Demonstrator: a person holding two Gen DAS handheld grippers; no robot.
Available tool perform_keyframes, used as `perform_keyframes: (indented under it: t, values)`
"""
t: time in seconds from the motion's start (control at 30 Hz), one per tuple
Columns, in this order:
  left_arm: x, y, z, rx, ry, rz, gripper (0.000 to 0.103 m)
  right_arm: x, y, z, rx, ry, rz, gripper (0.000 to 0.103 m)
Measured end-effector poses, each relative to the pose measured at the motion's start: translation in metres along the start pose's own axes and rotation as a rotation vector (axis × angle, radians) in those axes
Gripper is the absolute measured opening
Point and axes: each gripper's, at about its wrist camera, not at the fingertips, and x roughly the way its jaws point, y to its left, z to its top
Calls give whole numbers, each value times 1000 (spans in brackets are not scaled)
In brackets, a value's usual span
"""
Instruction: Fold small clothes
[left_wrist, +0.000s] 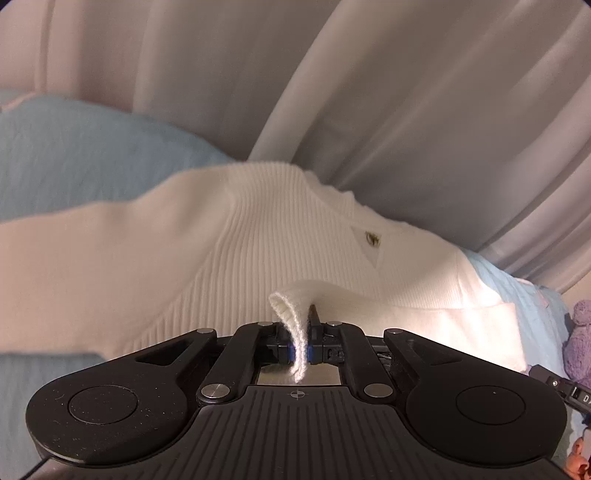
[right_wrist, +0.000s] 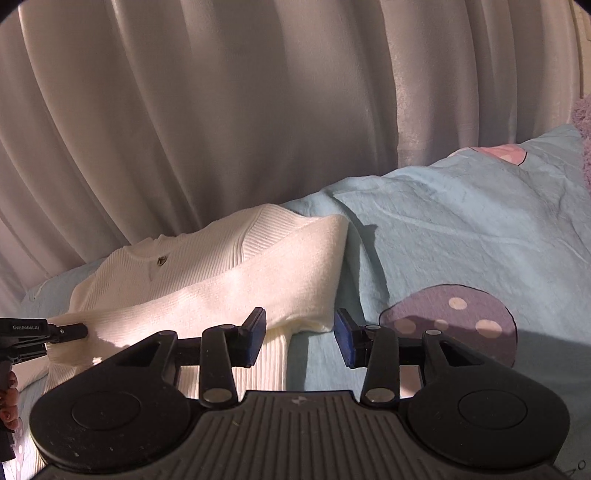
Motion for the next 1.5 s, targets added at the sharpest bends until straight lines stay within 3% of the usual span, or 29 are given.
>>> perform_keyframes:
  t: [0.17,0.33,0.4,0.47,0.57,0.67,0.73,0.9,0.97,1.07,1.2,1.27,1.3,1.37,1.5]
  values:
    - [-7,-19,22,182,-97,181,7,25,4,14,16,22,5,44]
    - [5,-1,29,91,-48,148,7,55,12,20,-10,56,-17,43]
    - [5,5,29,83,-37,145,7,59,13,21,-15,56,-3,22]
    - [7,9,30,76,-30,140,7,57,21,21,-88,19,-22,10]
    - [9,9,30,75,-30,123,8,49,28,21,-185,-59,-114,8]
    - [14,5,30,82,-39,126,8,57,24,21,-195,-25,-197,8]
    - [19,3,29,86,-40,159,13,61,20,19,-204,10,-201,8]
    - [7,12,22,50,-93,269,38,27,11,21,-144,-125,-213,15]
    - [-6,12,18,26,-143,296,42,21,16,24,-110,-143,-143,15]
    - [-15,3,9,7,-191,206,54,28,40,19,-124,-94,2,15]
    - [8,-15,-1,35,-123,86,72,63,67,8,-38,33,242,15]
    - [19,-16,-7,21,-113,75,76,80,64,1,33,66,255,15]
    - [22,-15,-9,18,-120,82,77,86,58,-2,66,71,243,10]
    - [23,-14,-10,37,-140,109,77,83,36,-4,104,31,236,1]
    - [20,-10,-10,51,-132,121,77,64,-6,-5,125,-39,183,0]
